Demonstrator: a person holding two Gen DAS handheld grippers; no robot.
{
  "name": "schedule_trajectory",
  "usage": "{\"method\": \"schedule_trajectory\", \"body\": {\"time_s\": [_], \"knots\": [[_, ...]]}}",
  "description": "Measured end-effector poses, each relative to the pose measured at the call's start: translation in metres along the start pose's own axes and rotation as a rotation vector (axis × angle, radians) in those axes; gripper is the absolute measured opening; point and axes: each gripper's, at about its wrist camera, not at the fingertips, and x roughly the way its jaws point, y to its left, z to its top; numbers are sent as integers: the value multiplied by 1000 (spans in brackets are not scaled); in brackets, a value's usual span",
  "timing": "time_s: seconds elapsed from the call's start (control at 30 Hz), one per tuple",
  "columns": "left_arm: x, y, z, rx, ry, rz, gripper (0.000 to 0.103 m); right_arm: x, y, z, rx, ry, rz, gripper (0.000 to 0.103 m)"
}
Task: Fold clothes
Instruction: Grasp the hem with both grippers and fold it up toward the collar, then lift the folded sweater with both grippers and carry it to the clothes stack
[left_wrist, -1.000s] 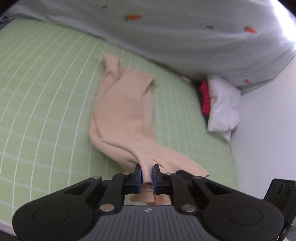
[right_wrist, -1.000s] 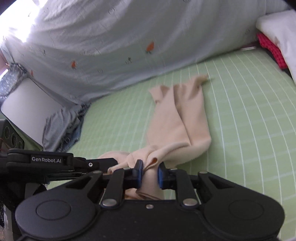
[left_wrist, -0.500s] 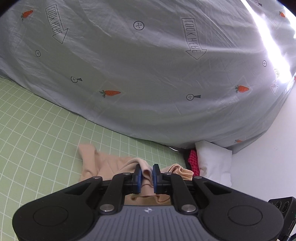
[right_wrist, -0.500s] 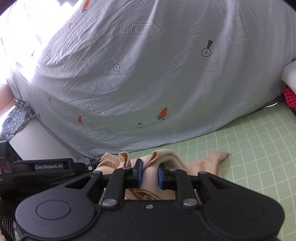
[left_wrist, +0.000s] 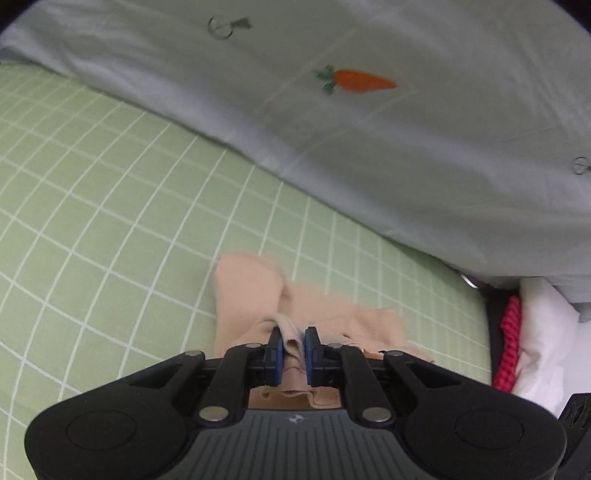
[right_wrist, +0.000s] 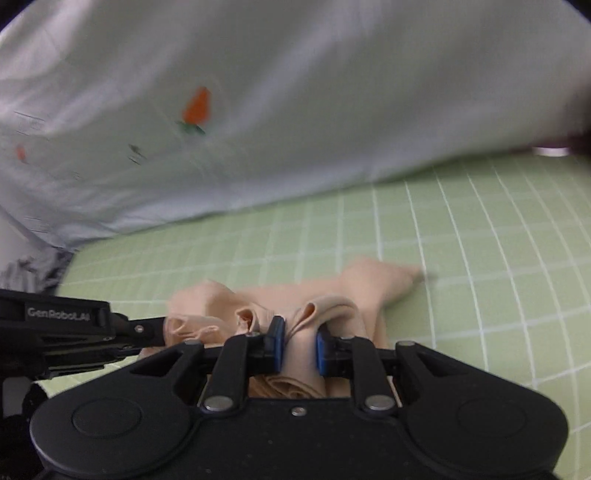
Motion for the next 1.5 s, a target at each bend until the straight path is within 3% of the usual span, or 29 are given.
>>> {"method": "schedule_trajectory", "body": {"time_s": [0.13,0.23,0.3,0.37,0.4,0.43,0.47,0.5,0.73,0.8,0.9,1.0,1.07,1.1,1.13,1.17,1.2,1.23,1.5], "knots": [[17,15,0,-21,36,-2,14,8,-6,-8,12,-12,-2,20],[4,12,6,-15,-4,29,18,9,-6,3,2,27,14,21],[-2,10,7,-6,-19,49,43,2,-5,15,-18,22,26,30],[-1,10,3,14,-6,67,60,-20,-2,25,-32,-113,-60,102],[-1,10,1,24,0,76,68,-30,-3,26,-41,-166,-84,98],[-1,10,0,34,7,85,70,-39,-3,27,-49,-218,-107,103],[-1,9,-2,44,13,93,72,-49,-3,28,-58,-271,-130,103],[0,9,-4,54,20,102,72,-50,-5,28,-67,-250,-127,103],[1,8,-17,123,64,164,72,-20,-13,5,-42,-20,-123,103],[6,10,-20,129,85,173,72,-9,-16,0,5,33,-73,103],[17,17,-24,82,98,125,72,5,-16,-6,40,92,-33,102],[20,17,-25,68,74,68,72,13,-14,-8,31,106,-46,100],[22,14,-26,67,64,32,66,12,-13,-9,34,91,-17,87],[23,13,-28,56,60,25,59,11,-12,-9,35,94,5,80],[23,12,-29,42,54,24,52,9,-10,-9,35,98,28,68],[21,11,-31,31,48,17,38,7,-9,-10,47,104,46,53],[18,10,-33,19,42,7,28,3,-7,-10,59,100,57,47],[12,8,-35,9,37,-10,26,-7,-4,-13,64,89,50,39],[-67,-33,-90,76,39,-72,21,-99,18,-52,77,43,16,30]]}}
